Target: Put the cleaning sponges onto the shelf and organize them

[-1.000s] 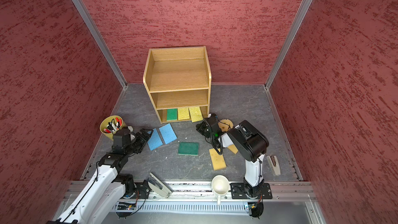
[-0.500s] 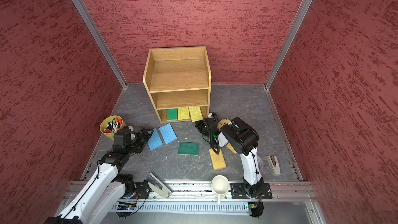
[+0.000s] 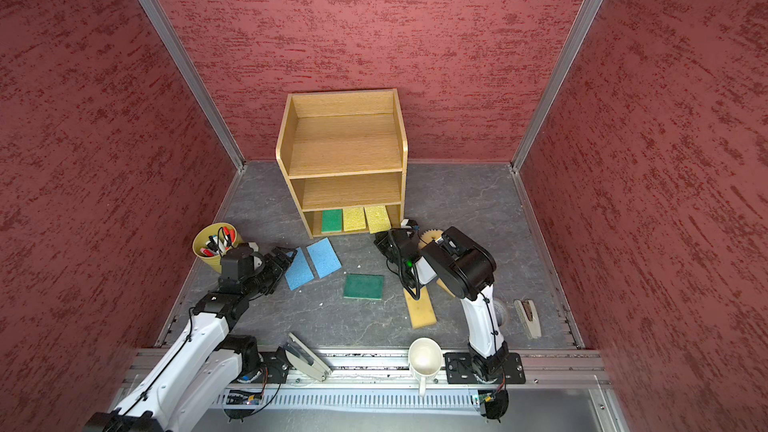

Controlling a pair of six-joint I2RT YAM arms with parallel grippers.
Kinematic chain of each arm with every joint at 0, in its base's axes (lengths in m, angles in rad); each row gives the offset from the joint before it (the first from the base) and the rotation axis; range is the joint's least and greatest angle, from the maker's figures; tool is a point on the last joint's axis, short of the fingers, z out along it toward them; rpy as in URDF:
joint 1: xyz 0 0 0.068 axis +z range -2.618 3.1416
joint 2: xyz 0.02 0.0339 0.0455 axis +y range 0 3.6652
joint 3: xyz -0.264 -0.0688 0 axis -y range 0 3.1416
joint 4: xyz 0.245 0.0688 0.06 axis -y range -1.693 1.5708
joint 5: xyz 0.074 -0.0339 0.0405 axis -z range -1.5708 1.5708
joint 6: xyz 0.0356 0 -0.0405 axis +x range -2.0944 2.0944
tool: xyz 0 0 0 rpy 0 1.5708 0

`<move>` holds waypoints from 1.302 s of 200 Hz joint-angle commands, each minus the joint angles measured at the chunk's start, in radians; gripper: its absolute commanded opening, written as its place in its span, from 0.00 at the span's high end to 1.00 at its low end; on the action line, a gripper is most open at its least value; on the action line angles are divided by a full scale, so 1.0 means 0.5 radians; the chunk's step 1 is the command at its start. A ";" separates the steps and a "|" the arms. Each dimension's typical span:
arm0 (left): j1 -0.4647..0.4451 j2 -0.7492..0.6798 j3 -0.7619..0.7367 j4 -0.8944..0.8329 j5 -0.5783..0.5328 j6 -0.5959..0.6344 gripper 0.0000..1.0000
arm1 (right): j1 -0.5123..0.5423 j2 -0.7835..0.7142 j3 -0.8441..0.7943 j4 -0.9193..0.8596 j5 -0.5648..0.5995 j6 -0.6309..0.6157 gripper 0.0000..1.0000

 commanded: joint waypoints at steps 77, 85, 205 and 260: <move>0.006 -0.019 0.005 0.019 -0.002 0.018 0.10 | 0.069 0.156 0.179 -0.029 -0.147 0.048 1.00; 0.005 -0.017 0.009 0.015 0.000 0.022 0.10 | 0.070 0.146 0.163 -0.021 -0.146 0.049 1.00; 0.006 0.016 0.014 0.033 -0.002 0.021 0.10 | 0.146 0.011 0.096 -0.035 -0.092 0.042 1.00; 0.005 -0.018 0.001 0.022 -0.016 0.017 0.10 | 0.134 0.062 0.144 -0.047 0.000 0.037 1.00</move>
